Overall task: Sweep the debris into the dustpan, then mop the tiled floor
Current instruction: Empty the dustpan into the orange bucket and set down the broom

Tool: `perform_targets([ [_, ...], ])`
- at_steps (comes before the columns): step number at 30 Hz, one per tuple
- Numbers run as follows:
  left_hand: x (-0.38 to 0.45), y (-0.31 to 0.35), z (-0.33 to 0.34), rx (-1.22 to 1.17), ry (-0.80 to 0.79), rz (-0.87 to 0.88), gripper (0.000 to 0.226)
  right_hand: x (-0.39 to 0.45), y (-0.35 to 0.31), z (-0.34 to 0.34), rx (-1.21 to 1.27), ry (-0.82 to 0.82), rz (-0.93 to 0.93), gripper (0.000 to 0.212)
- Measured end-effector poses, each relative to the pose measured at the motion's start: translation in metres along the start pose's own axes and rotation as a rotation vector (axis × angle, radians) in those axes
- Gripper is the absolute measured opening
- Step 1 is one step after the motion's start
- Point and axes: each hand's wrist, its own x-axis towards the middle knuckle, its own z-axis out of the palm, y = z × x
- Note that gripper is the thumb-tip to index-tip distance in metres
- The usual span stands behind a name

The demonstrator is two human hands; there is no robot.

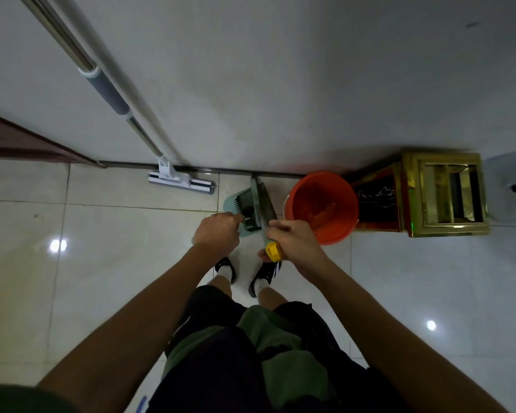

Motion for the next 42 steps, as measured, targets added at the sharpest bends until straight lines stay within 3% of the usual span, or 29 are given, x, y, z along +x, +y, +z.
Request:
perform_targets([
  [6,0.003,0.012,0.004,-0.071,0.038,0.070,0.034,-0.006,0.003,0.007,0.012,0.041,-0.087,0.018],
  [9,0.001,0.013,0.005,-0.141,0.007,0.071,0.037,-0.012,0.003,0.002,0.057,0.041,-0.126,0.005],
  [11,0.000,0.014,0.004,-0.153,-0.028,0.059,0.038,-0.013,0.003,-0.002,0.092,0.042,-0.134,0.018],
  [13,-0.002,0.018,0.003,-0.151,-0.050,0.050,0.038,-0.012,0.005,-0.004,0.077,0.030,-0.143,0.013],
  [19,-0.012,0.031,0.005,-0.172,-0.084,0.033,0.038,-0.017,0.013,0.005,0.029,0.018,-0.086,0.031],
  [24,-0.014,0.033,0.005,-0.168,-0.090,0.038,0.050,-0.020,0.018,0.003,0.031,0.012,-0.074,0.013],
  [29,-0.012,0.036,0.007,-0.181,-0.162,0.117,0.063,-0.019,0.022,-0.003,0.005,-0.012,-0.073,0.017],
  [37,-0.008,0.036,0.005,-0.238,-0.286,0.216,0.057,-0.022,0.032,-0.001,-0.051,0.003,-0.099,0.022],
  [42,-0.010,0.038,0.007,-0.276,-0.285,0.222,0.053,-0.023,0.037,-0.006,-0.055,-0.008,-0.098,0.029],
])
